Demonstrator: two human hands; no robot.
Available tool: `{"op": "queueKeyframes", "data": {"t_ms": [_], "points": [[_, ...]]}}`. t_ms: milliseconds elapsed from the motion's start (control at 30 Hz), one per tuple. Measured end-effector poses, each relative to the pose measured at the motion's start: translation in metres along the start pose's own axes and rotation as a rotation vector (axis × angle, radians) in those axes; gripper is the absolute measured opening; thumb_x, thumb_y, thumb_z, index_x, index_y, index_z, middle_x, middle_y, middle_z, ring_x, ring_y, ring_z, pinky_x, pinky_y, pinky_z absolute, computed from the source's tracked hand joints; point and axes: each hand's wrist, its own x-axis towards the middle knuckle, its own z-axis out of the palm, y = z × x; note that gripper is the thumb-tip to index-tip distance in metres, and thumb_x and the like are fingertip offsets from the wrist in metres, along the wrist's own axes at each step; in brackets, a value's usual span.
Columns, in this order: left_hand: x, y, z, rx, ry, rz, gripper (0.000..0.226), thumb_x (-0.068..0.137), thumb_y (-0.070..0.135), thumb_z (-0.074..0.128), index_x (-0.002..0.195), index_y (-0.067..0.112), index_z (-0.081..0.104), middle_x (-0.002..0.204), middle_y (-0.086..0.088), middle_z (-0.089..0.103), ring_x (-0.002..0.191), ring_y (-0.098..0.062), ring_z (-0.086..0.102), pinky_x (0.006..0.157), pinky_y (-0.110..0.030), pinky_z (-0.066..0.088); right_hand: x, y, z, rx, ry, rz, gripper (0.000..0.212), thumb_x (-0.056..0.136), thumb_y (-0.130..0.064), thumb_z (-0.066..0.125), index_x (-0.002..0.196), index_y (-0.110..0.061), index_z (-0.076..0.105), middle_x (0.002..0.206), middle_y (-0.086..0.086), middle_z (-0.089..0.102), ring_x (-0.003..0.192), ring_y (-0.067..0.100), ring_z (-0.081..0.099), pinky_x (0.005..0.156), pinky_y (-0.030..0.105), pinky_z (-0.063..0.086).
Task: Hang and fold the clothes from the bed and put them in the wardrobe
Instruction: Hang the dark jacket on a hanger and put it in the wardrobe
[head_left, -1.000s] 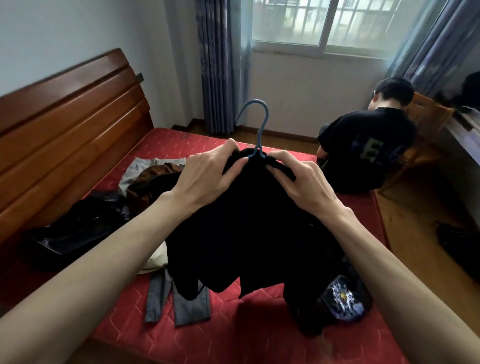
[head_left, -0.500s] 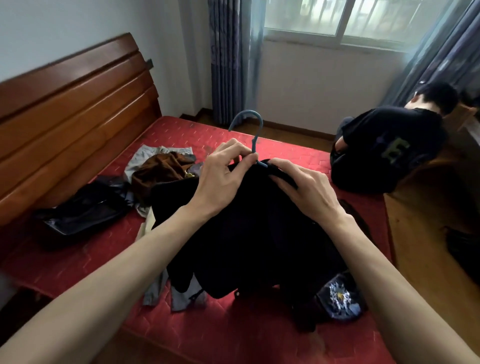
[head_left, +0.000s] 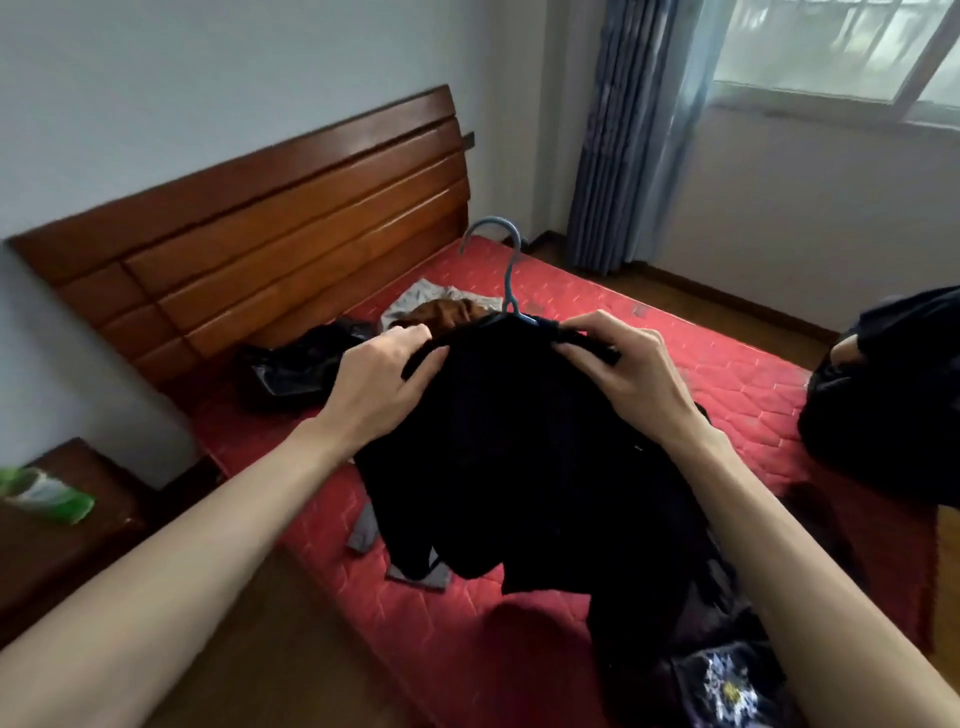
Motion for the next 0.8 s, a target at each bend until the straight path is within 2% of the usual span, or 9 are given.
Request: {"op": "queueKeyframes", "data": {"t_ms": [100,200,300,367,467,533,633,800], "points": [[-0.017,-0.003,-0.025,0.049,0.104,-0.06,0.055,0.1,0.056,0.044,0.102,0.009,0.074,0.086,-0.007,0.076,0.081,-0.026,0.073,0.065,-0.025,0.037,0.013,-0.014,0.012,0.065,-0.079,-0.012,0.019,0.096,-0.025,0.075,0.113,-0.017,0.074,0.102,-0.012,0.075,0.093,0.002,0.071,0.083,0.027,0.056],[-0.032,0.003,-0.053,0.129,0.206,-0.122,0.065,0.101,0.066,0.036,0.078,0.012,0.064,0.065,-0.001,0.065,0.062,-0.021,0.065,0.057,-0.029,0.031,0.027,-0.03,0.02,0.057,-0.099,-0.066,0.019,0.094,-0.03,0.076,0.109,-0.018,0.074,0.092,-0.013,0.073,0.08,0.004,0.067,0.073,0.029,0.053],[-0.051,0.004,-0.083,0.157,0.306,-0.206,0.057,0.099,0.06,0.047,0.069,0.014,0.059,0.055,0.005,0.055,0.053,-0.02,0.057,0.054,-0.03,0.033,0.036,-0.046,0.03,-0.043,-0.127,-0.177,0.025,0.096,-0.04,0.071,0.114,-0.023,0.071,0.088,-0.028,0.064,0.075,-0.003,0.061,0.068,0.027,0.05],[-0.067,0.0,-0.107,0.178,0.359,-0.261,0.054,0.098,0.057,0.053,0.067,0.014,0.059,0.052,0.008,0.047,0.049,-0.017,0.049,0.051,-0.033,0.037,0.035,-0.054,0.038,-0.132,-0.124,-0.238,0.027,0.098,-0.043,0.067,0.12,-0.027,0.069,0.093,-0.032,0.062,0.079,-0.002,0.063,0.069,0.025,0.047],[-0.097,-0.006,-0.141,0.247,0.398,-0.328,0.054,0.097,0.059,0.054,0.067,0.014,0.062,0.05,0.008,0.049,0.048,-0.013,0.048,0.052,-0.03,0.03,0.033,-0.069,0.057,-0.165,-0.127,-0.332,0.028,0.1,-0.041,0.063,0.123,-0.025,0.069,0.106,-0.012,0.076,0.092,0.016,0.073,0.07,0.026,0.049],[-0.119,-0.007,-0.164,0.3,0.411,-0.353,0.054,0.097,0.059,0.053,0.066,0.015,0.061,0.049,0.007,0.051,0.048,-0.013,0.051,0.052,-0.032,0.029,0.035,-0.088,0.077,-0.157,-0.143,-0.401,0.027,0.101,-0.038,0.062,0.123,-0.023,0.068,0.106,-0.005,0.078,0.089,0.021,0.075,0.068,0.031,0.055],[-0.154,-0.006,-0.197,0.371,0.45,-0.404,0.057,0.097,0.06,0.049,0.069,0.012,0.064,0.051,0.005,0.054,0.05,-0.017,0.054,0.051,-0.033,0.039,0.035,-0.124,0.107,-0.136,-0.105,-0.464,0.029,0.103,-0.04,0.057,0.119,-0.018,0.068,0.097,-0.001,0.078,0.08,0.025,0.075,0.062,0.036,0.057],[-0.217,0.004,-0.251,0.436,0.484,-0.505,0.054,0.097,0.059,0.049,0.071,0.013,0.063,0.059,0.002,0.06,0.057,-0.024,0.059,0.057,-0.035,0.042,0.027,-0.188,0.151,0.004,-0.106,-0.503,0.016,0.101,-0.028,0.065,0.112,-0.016,0.066,0.098,-0.003,0.074,0.085,0.015,0.066,0.064,0.021,0.035]]}}
